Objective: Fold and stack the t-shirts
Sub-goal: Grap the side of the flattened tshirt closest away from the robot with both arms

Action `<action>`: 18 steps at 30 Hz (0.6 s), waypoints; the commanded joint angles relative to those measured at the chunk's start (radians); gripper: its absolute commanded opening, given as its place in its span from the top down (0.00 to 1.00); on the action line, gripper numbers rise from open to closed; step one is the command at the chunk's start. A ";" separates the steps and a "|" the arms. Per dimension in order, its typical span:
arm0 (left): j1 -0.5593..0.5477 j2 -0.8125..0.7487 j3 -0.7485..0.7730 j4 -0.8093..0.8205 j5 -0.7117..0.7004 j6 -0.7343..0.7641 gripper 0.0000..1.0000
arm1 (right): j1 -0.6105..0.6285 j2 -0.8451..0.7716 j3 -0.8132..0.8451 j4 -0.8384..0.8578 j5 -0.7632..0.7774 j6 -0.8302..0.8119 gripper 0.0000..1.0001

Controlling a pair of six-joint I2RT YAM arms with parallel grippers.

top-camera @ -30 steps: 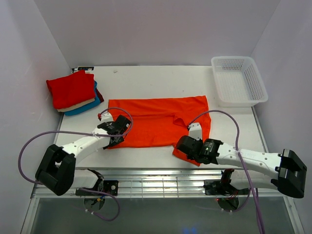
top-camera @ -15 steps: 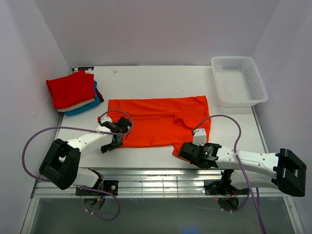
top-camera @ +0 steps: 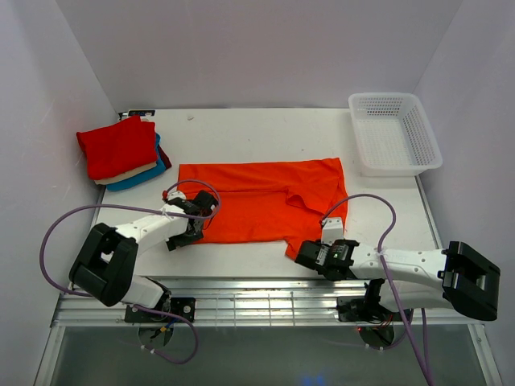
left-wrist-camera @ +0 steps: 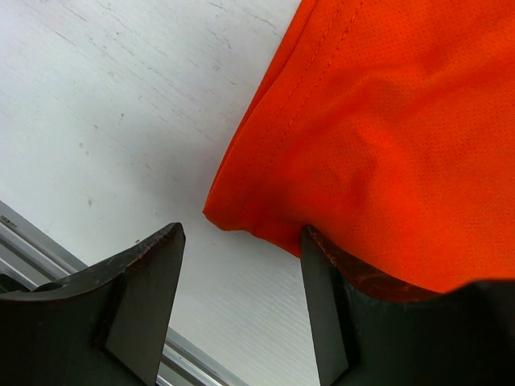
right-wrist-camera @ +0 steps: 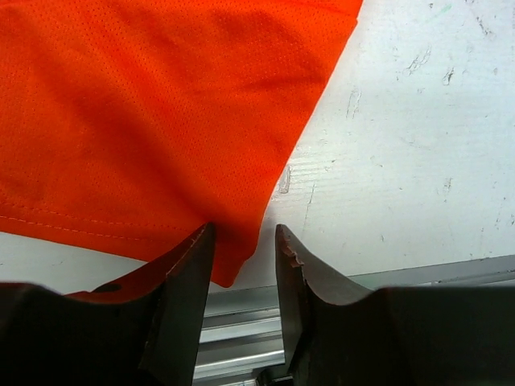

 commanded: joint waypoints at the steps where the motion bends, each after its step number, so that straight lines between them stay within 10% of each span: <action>1: 0.007 0.007 0.021 0.023 0.011 0.013 0.30 | -0.001 -0.004 -0.024 0.041 0.009 0.034 0.58; 18: 0.010 0.082 0.038 0.008 0.029 0.034 0.49 | -0.001 -0.002 -0.024 0.074 -0.032 -0.019 0.92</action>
